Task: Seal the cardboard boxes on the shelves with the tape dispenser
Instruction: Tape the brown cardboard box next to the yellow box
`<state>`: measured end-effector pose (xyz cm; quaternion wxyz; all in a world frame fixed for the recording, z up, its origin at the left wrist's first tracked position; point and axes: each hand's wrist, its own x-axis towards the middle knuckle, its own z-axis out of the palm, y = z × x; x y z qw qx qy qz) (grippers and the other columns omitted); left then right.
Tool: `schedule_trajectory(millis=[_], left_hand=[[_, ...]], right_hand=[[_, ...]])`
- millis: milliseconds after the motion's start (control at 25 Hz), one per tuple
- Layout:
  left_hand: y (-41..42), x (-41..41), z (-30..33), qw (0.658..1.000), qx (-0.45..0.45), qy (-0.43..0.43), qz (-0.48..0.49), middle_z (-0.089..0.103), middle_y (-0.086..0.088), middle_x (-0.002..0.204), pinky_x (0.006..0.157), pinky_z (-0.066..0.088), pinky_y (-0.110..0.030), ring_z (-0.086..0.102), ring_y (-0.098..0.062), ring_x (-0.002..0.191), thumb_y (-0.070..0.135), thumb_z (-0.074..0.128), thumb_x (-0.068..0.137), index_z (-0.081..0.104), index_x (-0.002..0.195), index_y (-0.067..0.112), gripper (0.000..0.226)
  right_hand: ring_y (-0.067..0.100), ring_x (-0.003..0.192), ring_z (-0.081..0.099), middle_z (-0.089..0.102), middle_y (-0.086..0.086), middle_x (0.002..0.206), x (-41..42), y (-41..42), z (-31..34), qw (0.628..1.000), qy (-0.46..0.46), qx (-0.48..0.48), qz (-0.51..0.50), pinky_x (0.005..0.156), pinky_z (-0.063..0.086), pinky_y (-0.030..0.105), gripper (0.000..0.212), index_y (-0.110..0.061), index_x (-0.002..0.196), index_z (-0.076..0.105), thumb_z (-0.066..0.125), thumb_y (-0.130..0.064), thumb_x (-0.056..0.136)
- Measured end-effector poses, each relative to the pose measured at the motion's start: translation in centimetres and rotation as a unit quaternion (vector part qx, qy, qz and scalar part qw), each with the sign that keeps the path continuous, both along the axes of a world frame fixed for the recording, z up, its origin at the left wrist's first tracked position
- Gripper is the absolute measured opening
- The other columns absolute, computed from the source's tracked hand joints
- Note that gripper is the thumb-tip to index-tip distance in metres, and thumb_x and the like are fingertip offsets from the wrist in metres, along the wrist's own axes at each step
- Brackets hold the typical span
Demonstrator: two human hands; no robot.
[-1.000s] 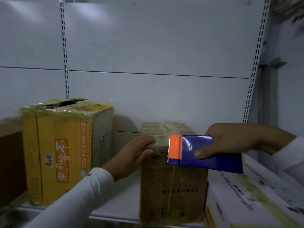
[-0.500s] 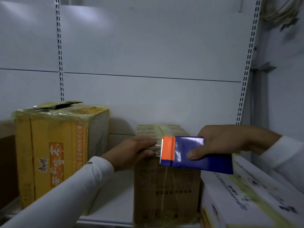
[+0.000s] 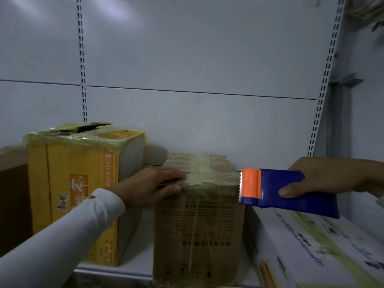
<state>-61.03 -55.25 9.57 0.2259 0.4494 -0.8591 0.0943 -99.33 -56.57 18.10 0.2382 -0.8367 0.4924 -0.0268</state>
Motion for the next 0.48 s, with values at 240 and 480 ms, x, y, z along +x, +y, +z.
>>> schedule_trajectory(millis=[240,480], left_hand=[[-1.1,-7.5,1.0,0.982,-0.094,-0.12,0.113,0.039,0.001,0.148,0.099,0.041,-0.04,0.047,-0.025,0.126,0.083,0.024,0.078,0.023,0.142,0.032,0.083],[-2.7,-7.7,-0.4,0.988,-0.084,-0.125,0.045,0.041,0.008,0.148,0.107,0.034,-0.03,0.041,-0.015,0.134,0.062,0.031,0.093,0.036,0.142,0.033,0.057]], right_hand=[[0.044,0.091,0.069,0.075,0.018,0.095,-0.1,-0.1,-0.6,1.0,-0.027,0.002,-0.003,0.074,0.052,0.037,0.065,0.006,0.102,0.066,0.068,-0.053,0.076],[0.034,0.083,0.071,0.075,0.016,0.094,0.0,-0.3,-1.4,0.999,-0.038,0.02,0.03,0.071,0.053,0.033,0.042,-0.004,0.094,0.067,0.067,-0.045,0.084]])
